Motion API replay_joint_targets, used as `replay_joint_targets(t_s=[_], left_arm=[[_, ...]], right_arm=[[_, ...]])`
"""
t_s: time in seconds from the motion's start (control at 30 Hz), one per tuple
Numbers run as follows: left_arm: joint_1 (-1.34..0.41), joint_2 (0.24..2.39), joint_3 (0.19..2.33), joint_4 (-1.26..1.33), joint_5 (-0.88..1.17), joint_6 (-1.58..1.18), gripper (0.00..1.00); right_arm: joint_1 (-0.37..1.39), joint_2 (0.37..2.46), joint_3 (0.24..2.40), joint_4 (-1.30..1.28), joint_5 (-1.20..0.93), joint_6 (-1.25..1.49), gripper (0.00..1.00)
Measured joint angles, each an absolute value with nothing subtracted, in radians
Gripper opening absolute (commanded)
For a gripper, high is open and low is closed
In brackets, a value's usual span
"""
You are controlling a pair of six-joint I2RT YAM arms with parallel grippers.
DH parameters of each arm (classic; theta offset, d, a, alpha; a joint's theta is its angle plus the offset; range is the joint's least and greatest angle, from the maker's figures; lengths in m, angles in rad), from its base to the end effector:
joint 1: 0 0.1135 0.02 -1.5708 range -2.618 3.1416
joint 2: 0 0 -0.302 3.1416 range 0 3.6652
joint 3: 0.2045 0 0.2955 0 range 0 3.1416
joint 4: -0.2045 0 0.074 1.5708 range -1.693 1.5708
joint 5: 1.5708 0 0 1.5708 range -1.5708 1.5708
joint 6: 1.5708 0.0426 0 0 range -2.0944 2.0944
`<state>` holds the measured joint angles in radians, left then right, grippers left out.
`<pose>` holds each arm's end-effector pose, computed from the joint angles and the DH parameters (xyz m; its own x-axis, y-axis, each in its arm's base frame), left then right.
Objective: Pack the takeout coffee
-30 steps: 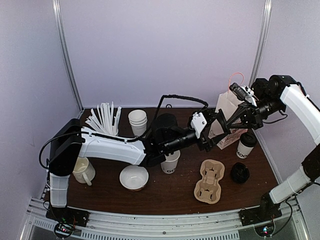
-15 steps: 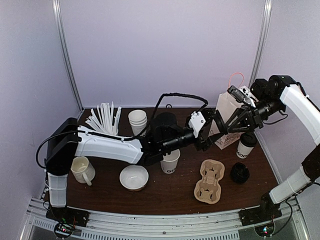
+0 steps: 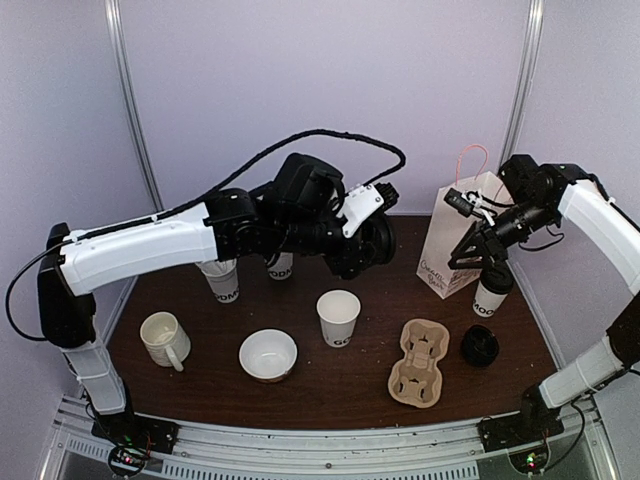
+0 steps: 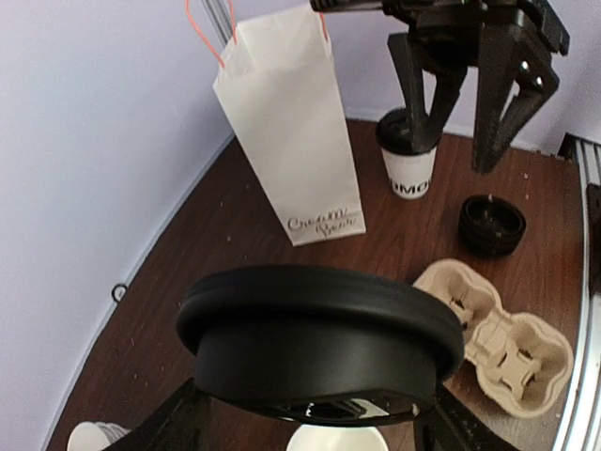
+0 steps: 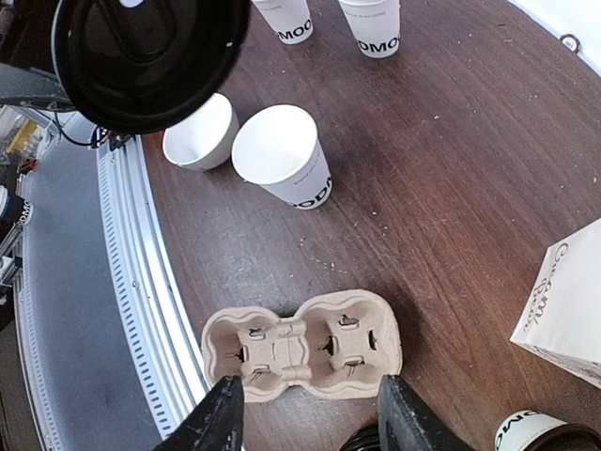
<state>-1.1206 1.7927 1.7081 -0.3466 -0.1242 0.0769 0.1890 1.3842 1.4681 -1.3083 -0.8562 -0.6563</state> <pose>0.2160 -0.4348 0.3948 -0.1165 0.4162 -0.9018 0.8559 0.5026 0.1214 0.2708 0.0846 0.3984 -0.5031 -0.5033 -0.7025 -0.8608 0.3639 0.3557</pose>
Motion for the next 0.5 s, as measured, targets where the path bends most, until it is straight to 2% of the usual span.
replay_joint_targets(t_s=[0.2, 0.5], left_arm=[[-1.096, 1.813, 1.831, -0.752, -0.130, 0.060, 0.68], [-1.061, 1.985, 2.013, -1.079, -0.115, 0.058, 0.68]], right_arm=[[0.243, 1.452, 1.452, -1.213, -0.819, -0.585, 0.52], [0.289, 1.475, 1.446, -1.185, -0.807, -0.568, 0.53]])
